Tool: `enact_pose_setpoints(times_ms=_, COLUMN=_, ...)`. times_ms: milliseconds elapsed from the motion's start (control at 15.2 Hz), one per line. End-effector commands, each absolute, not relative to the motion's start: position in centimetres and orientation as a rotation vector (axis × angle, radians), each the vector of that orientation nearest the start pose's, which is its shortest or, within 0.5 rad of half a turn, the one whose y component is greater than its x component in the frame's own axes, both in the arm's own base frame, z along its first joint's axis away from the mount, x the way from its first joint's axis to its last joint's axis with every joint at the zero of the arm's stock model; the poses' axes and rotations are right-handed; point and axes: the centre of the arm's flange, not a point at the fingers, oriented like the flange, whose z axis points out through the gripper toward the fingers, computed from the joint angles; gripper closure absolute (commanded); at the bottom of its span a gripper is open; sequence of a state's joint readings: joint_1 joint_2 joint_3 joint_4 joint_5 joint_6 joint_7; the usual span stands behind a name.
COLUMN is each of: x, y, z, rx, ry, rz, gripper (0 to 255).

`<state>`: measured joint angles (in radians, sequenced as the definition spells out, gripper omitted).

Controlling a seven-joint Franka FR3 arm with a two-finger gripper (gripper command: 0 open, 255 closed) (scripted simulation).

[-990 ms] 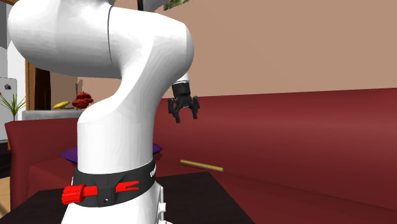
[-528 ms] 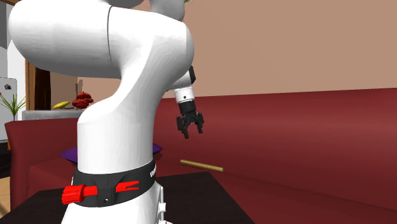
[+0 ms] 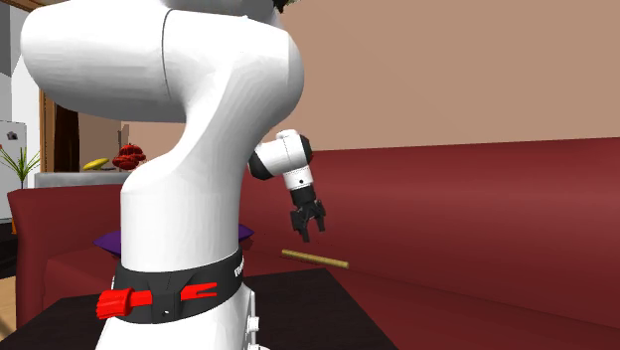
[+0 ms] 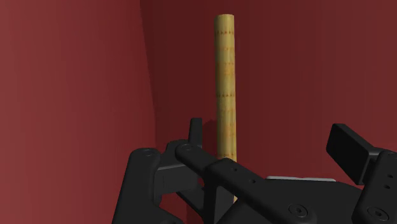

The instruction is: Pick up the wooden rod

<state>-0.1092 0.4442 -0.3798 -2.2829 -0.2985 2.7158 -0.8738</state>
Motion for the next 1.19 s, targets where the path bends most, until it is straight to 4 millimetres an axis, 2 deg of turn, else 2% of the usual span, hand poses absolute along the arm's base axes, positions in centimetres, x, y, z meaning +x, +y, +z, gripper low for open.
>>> enact_pose_setpoints(times_ms=0, x=48.1, y=-26.0, z=14.8, rx=-3.131, ry=-1.202, rz=0.316, gripper=0)
enact_pose_setpoints(times_ms=132, x=48.8, y=-26.7, z=13.3, rx=-3.119, ry=-1.245, rz=0.327, gripper=0)
enact_pose_setpoints(times_ms=594, x=48.8, y=-26.7, z=9.3, rx=-3.119, ry=-1.245, rz=0.327, gripper=0)
enact_pose_setpoints(times_ms=726, x=48.8, y=-26.6, z=9.3, rx=-3.119, ry=-1.245, rz=0.327, gripper=0)
enact_pose_setpoints(times_ms=792, x=48.7, y=-26.7, z=9.2, rx=-3.119, ry=-1.245, rz=0.327, gripper=255)
enact_pose_setpoints(times_ms=924, x=48.7, y=-26.5, z=9.1, rx=-3.119, ry=-1.245, rz=0.328, gripper=255)
enact_pose_setpoints(times_ms=1122, x=49.1, y=-27.4, z=9.2, rx=-3.118, ry=-1.244, rz=0.326, gripper=255)
